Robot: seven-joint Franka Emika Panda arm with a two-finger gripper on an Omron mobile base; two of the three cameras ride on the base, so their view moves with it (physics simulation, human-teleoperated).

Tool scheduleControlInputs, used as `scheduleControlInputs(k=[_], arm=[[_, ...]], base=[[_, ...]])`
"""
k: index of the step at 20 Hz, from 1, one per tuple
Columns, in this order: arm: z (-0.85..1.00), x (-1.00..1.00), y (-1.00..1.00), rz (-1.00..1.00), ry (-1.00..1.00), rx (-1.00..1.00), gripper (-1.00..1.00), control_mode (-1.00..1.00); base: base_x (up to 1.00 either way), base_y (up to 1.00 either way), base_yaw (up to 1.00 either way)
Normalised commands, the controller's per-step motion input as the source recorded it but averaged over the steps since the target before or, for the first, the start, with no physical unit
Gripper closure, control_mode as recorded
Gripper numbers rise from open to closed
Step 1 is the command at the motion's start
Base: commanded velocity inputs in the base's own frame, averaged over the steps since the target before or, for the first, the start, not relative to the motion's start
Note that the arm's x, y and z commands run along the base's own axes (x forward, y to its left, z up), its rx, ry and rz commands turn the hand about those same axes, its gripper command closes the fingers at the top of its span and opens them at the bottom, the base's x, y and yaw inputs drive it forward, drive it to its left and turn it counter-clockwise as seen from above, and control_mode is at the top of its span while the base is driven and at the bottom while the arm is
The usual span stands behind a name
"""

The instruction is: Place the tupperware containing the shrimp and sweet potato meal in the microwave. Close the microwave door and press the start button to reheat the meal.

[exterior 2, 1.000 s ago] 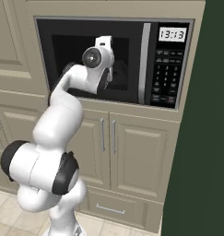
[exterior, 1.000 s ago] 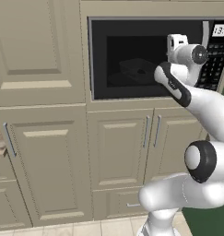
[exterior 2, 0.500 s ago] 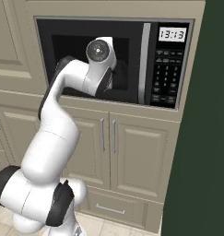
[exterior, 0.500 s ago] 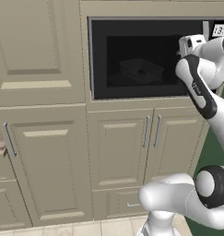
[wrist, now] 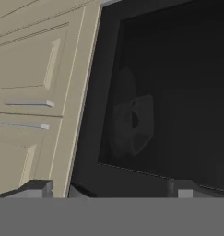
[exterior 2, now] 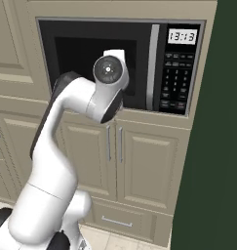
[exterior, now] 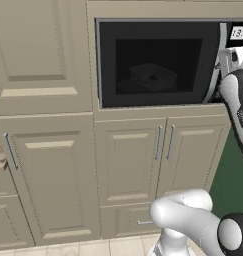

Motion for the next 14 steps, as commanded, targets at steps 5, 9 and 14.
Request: scheduleControlInputs(k=[5, 9, 14], arm=[[-0.20, -0.43, -0.49, 0.00, 0.04, 0.00, -1.00, -1.00], [-0.15, -0.31, -0.41, 0.00, 0.05, 0.00, -1.00, -1.00], [-0.14, -0.26, -0.40, 0.00, 0.05, 0.00, 1.00, -1.00]], base=[[0.00, 0.00, 0.00], [0.00, 0.00, 0.00], [0.00, 0.00, 0.00]])
